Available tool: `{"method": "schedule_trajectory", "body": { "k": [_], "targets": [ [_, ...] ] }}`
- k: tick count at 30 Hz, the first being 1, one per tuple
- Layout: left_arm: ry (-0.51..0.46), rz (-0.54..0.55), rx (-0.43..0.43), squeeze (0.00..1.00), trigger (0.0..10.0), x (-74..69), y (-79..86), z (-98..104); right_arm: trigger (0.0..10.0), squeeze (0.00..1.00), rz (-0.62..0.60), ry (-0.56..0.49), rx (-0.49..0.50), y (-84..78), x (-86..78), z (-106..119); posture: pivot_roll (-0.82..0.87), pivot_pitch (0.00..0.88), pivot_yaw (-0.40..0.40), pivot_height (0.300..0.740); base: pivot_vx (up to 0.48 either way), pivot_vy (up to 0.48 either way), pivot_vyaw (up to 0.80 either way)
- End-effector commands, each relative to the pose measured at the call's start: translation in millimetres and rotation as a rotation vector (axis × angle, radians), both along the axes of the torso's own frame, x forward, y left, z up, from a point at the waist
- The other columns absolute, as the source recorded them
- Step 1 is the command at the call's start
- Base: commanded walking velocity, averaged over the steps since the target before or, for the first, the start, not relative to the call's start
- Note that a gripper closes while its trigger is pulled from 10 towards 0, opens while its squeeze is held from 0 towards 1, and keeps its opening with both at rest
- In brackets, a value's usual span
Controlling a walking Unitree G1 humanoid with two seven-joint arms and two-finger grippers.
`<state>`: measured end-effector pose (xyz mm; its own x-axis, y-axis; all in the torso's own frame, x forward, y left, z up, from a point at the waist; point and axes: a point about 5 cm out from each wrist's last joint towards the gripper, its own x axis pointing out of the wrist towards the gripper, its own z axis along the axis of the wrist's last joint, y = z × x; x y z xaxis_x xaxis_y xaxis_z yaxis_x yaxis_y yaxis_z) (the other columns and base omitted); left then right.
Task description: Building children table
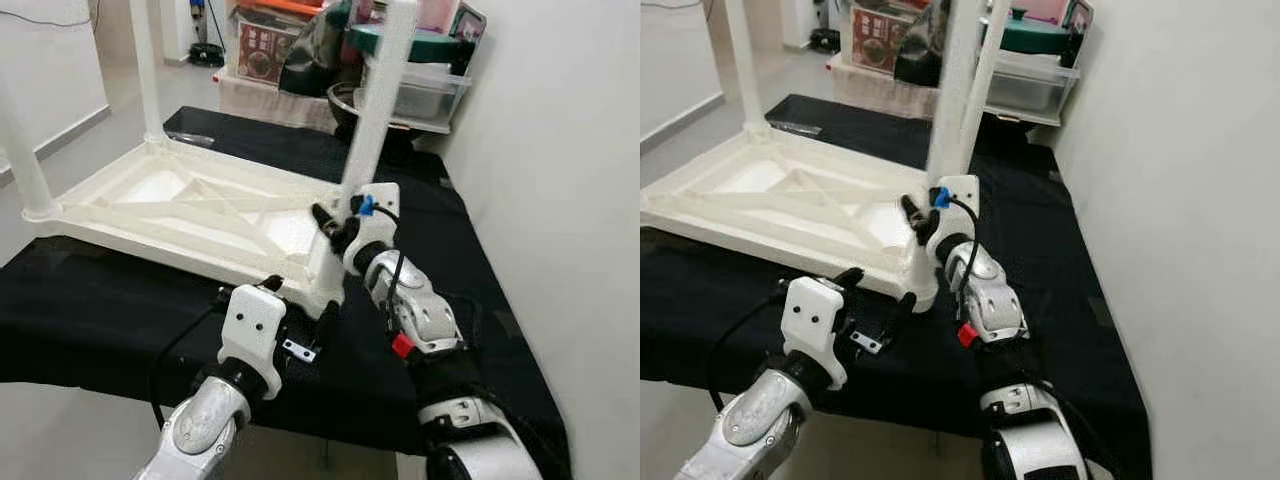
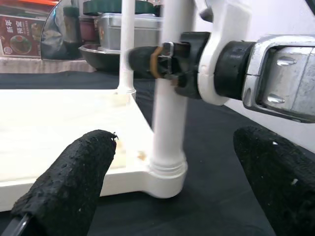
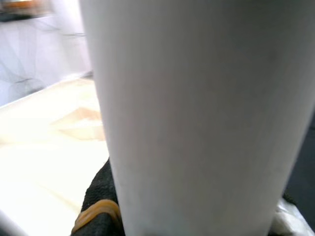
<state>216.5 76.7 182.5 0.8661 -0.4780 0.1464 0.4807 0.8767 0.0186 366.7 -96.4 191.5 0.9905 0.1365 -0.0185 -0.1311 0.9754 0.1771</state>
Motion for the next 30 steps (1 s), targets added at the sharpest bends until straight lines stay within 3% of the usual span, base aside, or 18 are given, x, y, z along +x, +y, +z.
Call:
{"method": "schedule_trajectory", "body": {
  "k": [1,2,5,7,8,10,11,12,13,17,18,22,23,24,26,27,28,30],
  "targets": [
    [0.01,-0.012,0.001,0.0,10.0,0.1,-3.0,-2.4,0.0,0.0,-0.19,0.11,-0.004,-22.4,-4.7,-18.3,0.13,0.012,-0.171,0.74,0.0,0.0,0.0],
    [0.008,-0.012,0.002,0.0,10.0,0.5,-2.9,-1.8,0.0,0.0,-0.298,0.145,-0.003,-25.2,-11.0,-22.3,0.13,0.013,-0.17,0.74,0.0,0.0,0.0],
    [0.006,-0.009,0.004,0.0,10.0,0.9,-2.4,-1.2,0.0,0.0,-0.426,0.191,0.006,-22.3,-19.5,-28.7,0.14,0.015,-0.171,0.74,0.0,0.0,0.0],
    [0.006,-0.009,0.005,0.0,10.0,0.9,-2.3,-1.1,0.0,0.0,-0.434,0.195,0.014,-14.6,-21.0,-29.2,0.14,0.017,-0.172,0.74,0.0,0.0,0.0],
    [0.006,-0.007,0.005,0.0,10.0,0.8,-1.8,-1.2,1.3,0.0,-0.417,0.197,0.045,-3.8,-22.0,-28.4,0.13,0.02,-0.171,0.74,0.0,0.0,0.0],
    [0.006,-0.006,0.005,0.0,10.0,0.8,-1.6,-1.4,1.3,0.0,-0.409,0.201,0.066,3.7,-23.3,-27.2,0.13,0.02,-0.17,0.74,0.0,0.0,0.0],
    [0.007,-0.006,0.005,0.0,10.0,0.7,-1.5,-1.6,10.0,0.0,-0.377,0.192,0.087,10.0,-23.4,-24.6,0.13,0.021,-0.17,0.74,0.0,0.0,0.0],
    [0.007,-0.006,0.005,0.0,10.0,0.7,-1.5,-1.6,10.0,0.0,-0.377,0.192,0.087,10.0,-23.4,-24.6,0.13,0.021,-0.17,0.74,0.0,0.0,0.0],
    [0.008,-0.007,0.004,0.0,10.0,0.6,-1.5,-1.8,10.0,1.0,-0.33,0.166,0.11,14.0,-22.1,-21.3,0.13,0.022,-0.168,0.74,0.0,0.0,0.0],
    [0.01,-0.008,0.003,0.0,10.0,0.4,-1.7,-2.2,10.0,1.0,-0.254,0.074,0.105,10.7,-15.6,-10.9,0.13,0.021,-0.168,0.74,0.0,0.0,0.0],
    [0.01,-0.009,0.002,0.0,10.0,0.4,-1.7,-2.3,10.0,0.0,-0.172,0.021,0.119,8.3,-10.8,-4.3,0.13,0.02,-0.168,0.74,0.0,0.0,0.0],
    [0.007,-0.005,0.003,0.0,10.0,1.1,-0.8,-1.9,10.0,0.0,0.06,-0.097,0.109,-3.0,-0.9,8.9,0.13,0.02,-0.168,0.74,0.0,0.0,0.0],
    [0.007,-0.005,0.003,0.0,10.0,1.1,-0.8,-1.9,10.0,0.0,0.06,-0.097,0.109,-3.0,-0.9,8.9,0.13,0.02,-0.168,0.74,0.0,0.0,0.0],
    [0.006,-0.006,0.003,0.0,10.0,1.9,-1.3,-2.1,10.0,0.0,0.246,-0.132,0.095,-12.7,1.9,9.6,0.13,0.014,-0.17,0.74,0.0,0.0,0.0],
    [0.005,-0.008,0.003,0.0,10.0,2.0,-1.7,-2.1,10.0,0.0,0.339,-0.128,0.091,-15.6,1.8,8.0,0.13,0.014,-0.17,0.74,0.0,0.0,0.0],
    [0.005,-0.008,0.001,0.0,10.0,2.1,-1.9,-1.8,10.0,0.0,0.473,-0.098,0.105,-17.7,-0.3,6.4,0.13,0.014,-0.173,0.74,0.0,0.0,0.0],
    [0.005,-0.008,0.001,0.0,10.0,2.1,-1.9,-1.8,10.0,0.0,0.473,-0.098,0.105,-17.7,-0.3,6.4,0.13,0.014,-0.173,0.74,0.0,0.0,0.0],
    [0.004,-0.008,-0.001,0.0,10.0,1.9,-2.0,-1.5,10.0,0.0,0.677,-0.069,0.081,-17.5,-8.3,6.3,0.13,0.014,-0.176,0.74,0.0,0.0,0.0]
  ]
}}
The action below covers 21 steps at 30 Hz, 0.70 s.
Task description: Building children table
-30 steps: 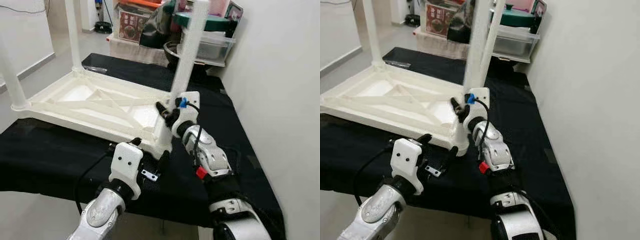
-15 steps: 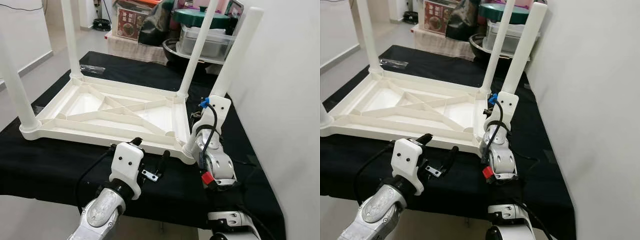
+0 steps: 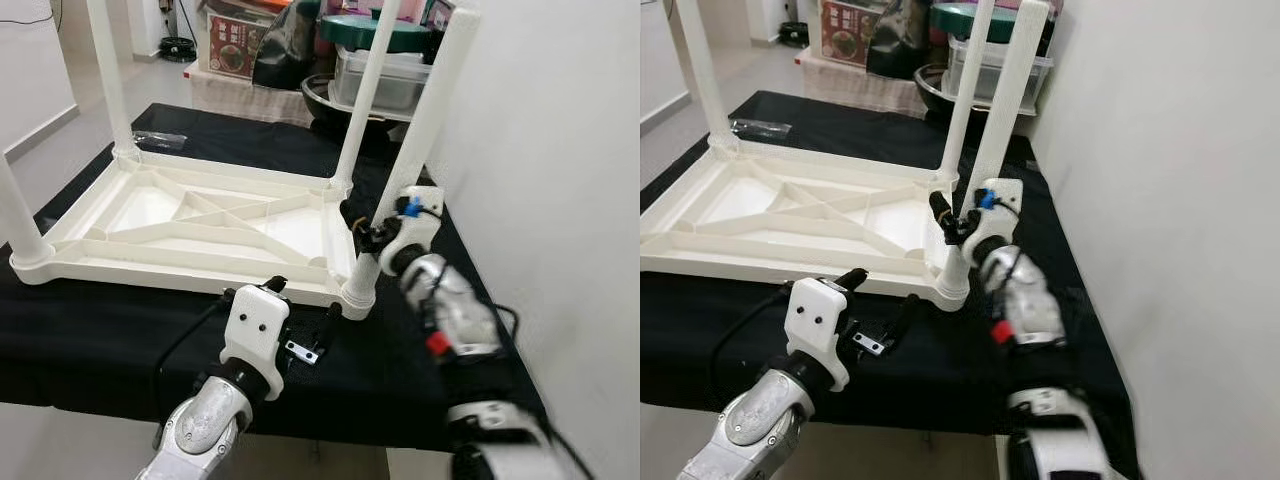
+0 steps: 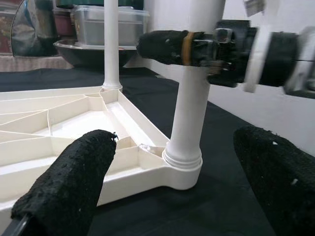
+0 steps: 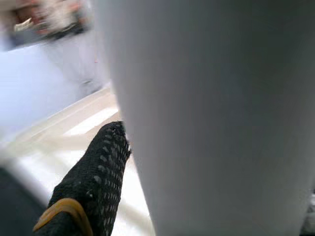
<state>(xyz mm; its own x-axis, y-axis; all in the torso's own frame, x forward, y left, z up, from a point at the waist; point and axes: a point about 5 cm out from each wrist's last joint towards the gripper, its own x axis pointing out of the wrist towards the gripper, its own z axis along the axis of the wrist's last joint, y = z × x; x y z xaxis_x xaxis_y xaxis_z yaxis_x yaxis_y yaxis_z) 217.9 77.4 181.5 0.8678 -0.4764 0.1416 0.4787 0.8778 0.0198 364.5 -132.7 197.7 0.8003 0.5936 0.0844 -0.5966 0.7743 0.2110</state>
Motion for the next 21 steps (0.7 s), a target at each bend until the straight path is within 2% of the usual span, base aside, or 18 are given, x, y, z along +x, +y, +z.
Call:
{"method": "schedule_trajectory", "body": {
  "k": [1,2,3,5,8,9,11,12,15,18,20,21],
  "targets": [
    [0.0,-0.01,-0.004,0.0,10.0,0.6,-2.5,0.0,10.0,0.0,0.313,-0.002,-0.025,20.4,-13.9,2.1,0.13,0.013,-0.175,0.74,0.0,0.0,0.0],
    [0.0,-0.01,-0.004,0.0,10.0,0.6,-2.5,0.0,10.0,0.0,0.313,-0.002,-0.025,20.4,-13.9,2.1,0.13,0.013,-0.175,0.74,0.0,0.0,0.0],
    [-0.001,-0.01,-0.004,0.0,10.0,0.3,-2.5,0.3,10.0,0.0,0.463,-0.033,-0.07,23.5,-23.7,4.1,0.13,0.014,-0.175,0.74,0.0,0.0,0.0],
    [0.0,-0.011,-0.004,0.0,10.0,-0.1,-2.8,0.4,10.0,0.0,0.644,-0.064,-0.116,29.2,-34.1,5.5,0.14,0.017,-0.177,0.74,0.0,0.0,0.0],
    [0.002,-0.014,-0.004,0.0,10.0,-0.7,-3.3,0.3,10.0,0.0,0.714,-0.08,-0.119,37.7,-35.4,8.9,0.14,0.02,-0.178,0.74,0.0,0.0,0.0],
    [0.002,-0.015,-0.005,0.0,10.0,-1.1,-3.1,0.4,1.7,0.0,0.721,-0.1,-0.117,45.7,-33.7,12.1,0.14,0.02,-0.178,0.74,0.0,0.0,0.0],
    [0.003,-0.015,-0.005,0.0,10.0,-1.3,-2.9,0.4,1.7,0.0,0.734,-0.119,-0.114,50.1,-31.5,14.0,0.14,0.02,-0.178,0.74,0.0,0.0,0.0],
    [0.003,-0.013,-0.005,0.0,10.0,-1.8,-2.4,0.3,0.0,0.0,0.737,-0.134,-0.099,56.4,-29.3,16.4,0.15,0.021,-0.181,0.74,0.0,0.0,0.0],
    [0.004,-0.01,-0.004,0.0,10.0,-2.7,-2.1,0.0,0.0,0.0,0.683,-0.13,-0.09,65.7,-21.1,16.7,0.15,0.02,-0.185,0.74,0.0,0.0,0.0],
    [0.004,-0.009,-0.003,0.0,10.0,-2.5,-1.9,-0.2,0.0,0.0,0.412,-0.094,-0.143,68.6,-1.4,9.7,0.15,0.018,-0.182,0.74,0.0,0.0,0.0],
    [0.004,-0.009,-0.003,0.0,10.0,-2.5,-1.9,-0.2,0.0,0.0,0.412,-0.094,-0.143,68.6,-1.4,9.7,0.15,0.018,-0.182,0.74,0.0,0.0,0.0],
    [0.004,-0.008,-0.002,0.0,10.0,-2.3,-1.9,-0.2,0.0,0.0,0.357,-0.084,-0.148,67.5,1.9,9.1,0.15,0.018,-0.182,0.74,0.0,0.0,0.0]
  ]
}}
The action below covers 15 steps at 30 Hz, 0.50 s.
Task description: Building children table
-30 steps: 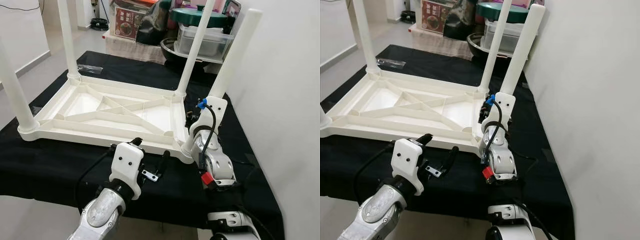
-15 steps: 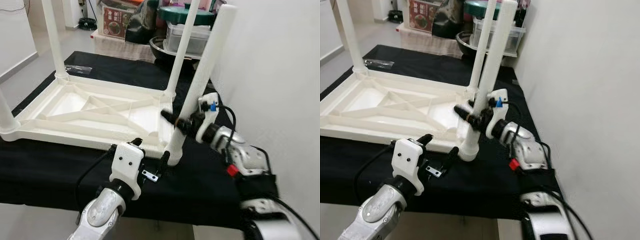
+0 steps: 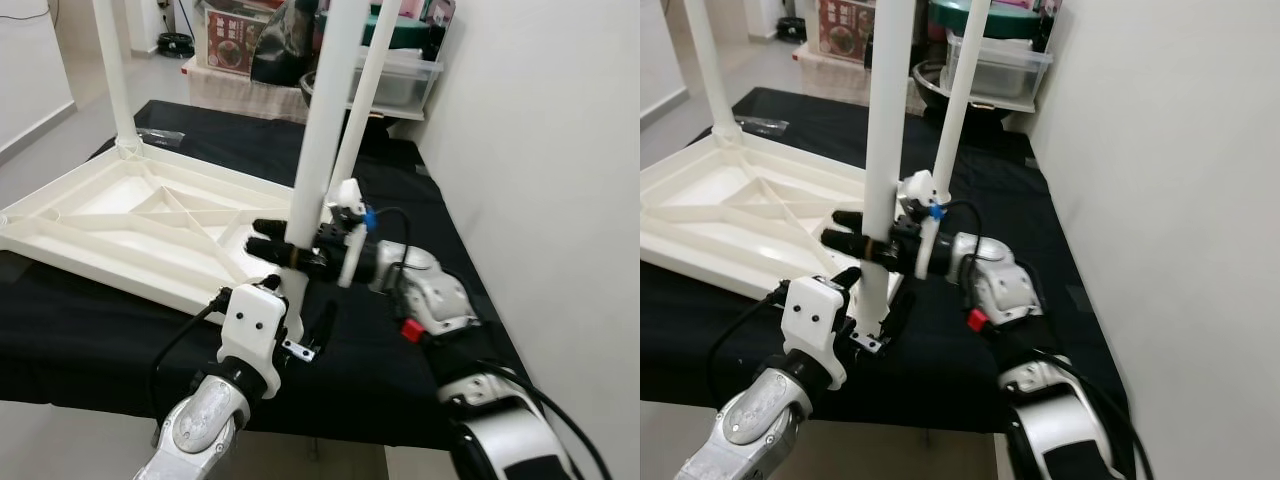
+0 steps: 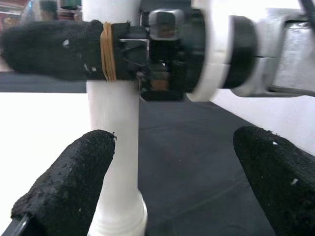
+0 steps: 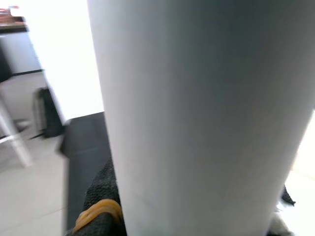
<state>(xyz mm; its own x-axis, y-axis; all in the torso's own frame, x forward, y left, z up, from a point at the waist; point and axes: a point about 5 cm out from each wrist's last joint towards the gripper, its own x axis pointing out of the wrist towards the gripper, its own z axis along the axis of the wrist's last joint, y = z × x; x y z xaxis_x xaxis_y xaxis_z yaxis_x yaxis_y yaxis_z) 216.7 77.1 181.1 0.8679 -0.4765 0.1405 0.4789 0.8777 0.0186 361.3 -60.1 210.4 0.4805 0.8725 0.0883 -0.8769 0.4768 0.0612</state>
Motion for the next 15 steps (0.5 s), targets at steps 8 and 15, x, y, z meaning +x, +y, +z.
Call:
{"method": "schedule_trajectory", "body": {
  "k": [8,15],
  "targets": [
    [0.004,-0.013,-0.001,0.0,10.0,-0.3,-2.9,-1.5,0.0,0.0,-1.026,0.266,-0.084,-65.1,23.1,-32.1,0.13,0.01,-0.177,0.74,0.0,0.0,0.0],
    [0.005,-0.018,-0.001,0.0,10.0,-0.6,-4.4,-1.6,0.0,0.0,-1.34,0.325,-0.011,-65.8,-1.4,-43.5,0.13,0.01,-0.177,0.74,0.0,0.0,0.0]
  ]
}}
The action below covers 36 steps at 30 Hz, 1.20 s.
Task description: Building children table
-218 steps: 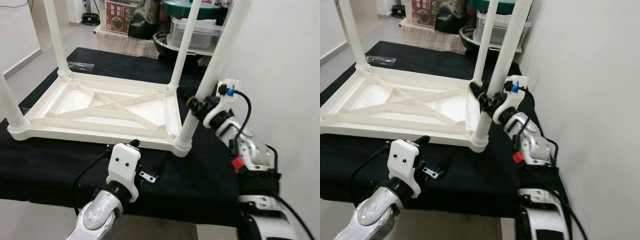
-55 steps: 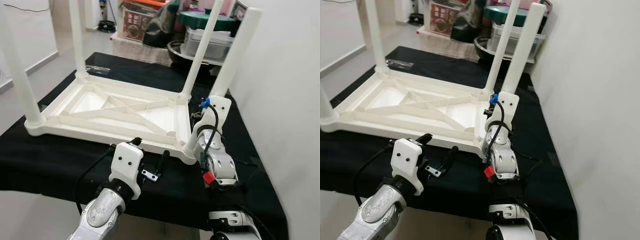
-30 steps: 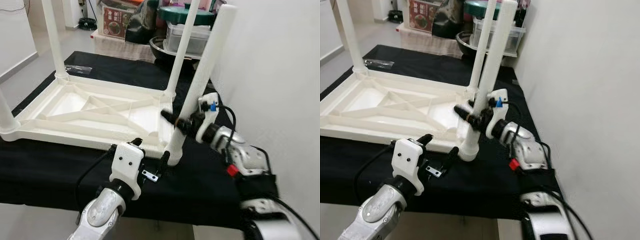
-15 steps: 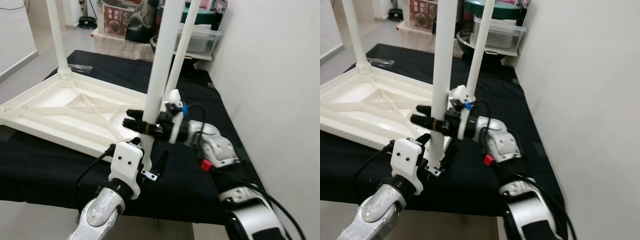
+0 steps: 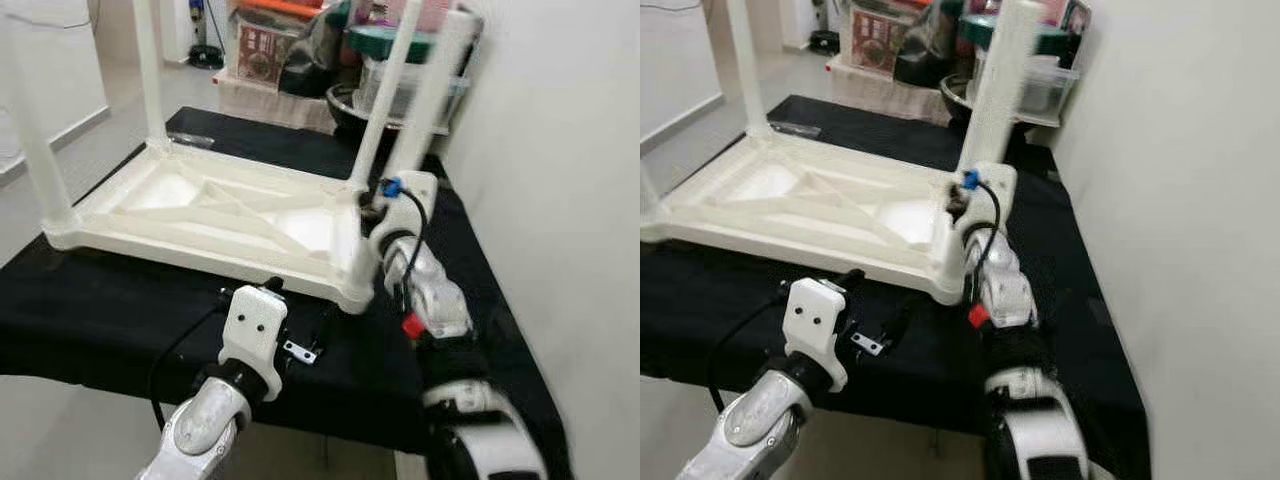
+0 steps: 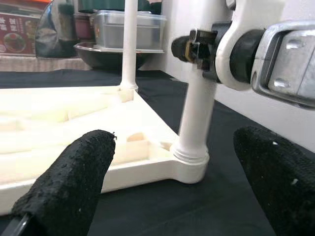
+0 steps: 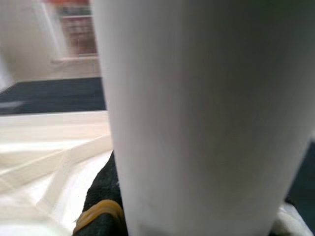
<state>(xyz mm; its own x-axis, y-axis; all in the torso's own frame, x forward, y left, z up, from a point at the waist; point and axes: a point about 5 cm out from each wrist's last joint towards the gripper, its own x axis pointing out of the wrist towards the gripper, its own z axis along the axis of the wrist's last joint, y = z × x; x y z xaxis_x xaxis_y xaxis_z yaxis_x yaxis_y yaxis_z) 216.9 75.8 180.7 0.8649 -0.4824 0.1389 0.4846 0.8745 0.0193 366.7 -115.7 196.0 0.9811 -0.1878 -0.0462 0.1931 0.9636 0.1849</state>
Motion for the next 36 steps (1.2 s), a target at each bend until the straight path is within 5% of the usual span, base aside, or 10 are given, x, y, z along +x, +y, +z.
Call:
{"method": "schedule_trajectory", "body": {
  "k": [1,3,4,7,8,12,13,33,34,36],
  "targets": [
    [0.005,-0.011,-0.002,0.0,10.0,-0.8,-3.0,-1.3,0.0,0.0,-0.102,0.144,0.031,-4.7,-8.7,-29.4,0.13,0.01,-0.177,0.74,0.0,0.0,0.0],
    [0.005,-0.011,-0.002,0.0,10.0,-0.8,-3.0,-1.4,0.0,0.0,-0.106,0.141,0.04,-1.2,-9.2,-29.6,0.13,0.01,-0.177,0.74,0.0,0.0,0.0],
    [0.005,-0.011,-0.002,0.0,10.0,-0.7,-3.1,-1.1,8.2,0.0,-0.076,0.138,0.089,9.5,-7.9,-29.1,0.13,0.016,-0.177,0.74,0.0,0.0,0.0],
    [0.004,-0.011,-0.003,0.0,10.0,-0.6,-3.4,-0.6,10.0,0.0,-0.038,0.138,0.146,20.7,-6.4,-28.2,0.13,0.016,-0.177,0.74,0.0,0.0,0.0],
    [0.004,-0.009,-0.002,0.0,10.0,-0.1,-2.9,-0.5,10.0,1.0,0.082,0.043,0.154,32.1,-2.8,-12.2,0.13,0.016,-0.176,0.74,0.0,0.0,0.0],
    [0.003,-0.007,-0.002,0.0,10.0,0.3,-2.5,-0.2,10.0,1.0,0.131,-0.01,0.133,34.7,-1.2,-0.7,0.13,0.016,-0.176,0.74,0.0,0.0,0.0],
    [0.003,-0.008,-0.002,0.0,10.0,0.1,-2.5,-0.3,10.0,0.0,0.19,-0.048,0.153,32.1,1.7,6.4,0.13,0.016,-0.178,0.74,0.0,0.0,0.0],
    [-0.003,-0.012,-0.006,0.0,10.0,-0.2,-2.1,0.7,10.0,0.0,1.579,-0.121,0.028,38.8,-41.8,3.7,0.14,0.017,-0.179,0.74,0.0,0.0,0.0],
    [0.0,-0.011,-0.004,0.0,10.0,-0.5,-1.8,0.1,1.5,0.0,1.568,-0.123,0.002,49.3,-37.9,1.0,0.14,0.019,-0.18,0.74,0.0,0.0,0.0],
    [0.001,-0.011,-0.003,0.0,10.0,-0.7,-1.7,-0.3,1.5,0.0,1.556,-0.125,-0.015,56.2,-35.1,-0.5,0.14,0.019,-0.18,0.74,0.0,0.0,0.0]
  ]
}}
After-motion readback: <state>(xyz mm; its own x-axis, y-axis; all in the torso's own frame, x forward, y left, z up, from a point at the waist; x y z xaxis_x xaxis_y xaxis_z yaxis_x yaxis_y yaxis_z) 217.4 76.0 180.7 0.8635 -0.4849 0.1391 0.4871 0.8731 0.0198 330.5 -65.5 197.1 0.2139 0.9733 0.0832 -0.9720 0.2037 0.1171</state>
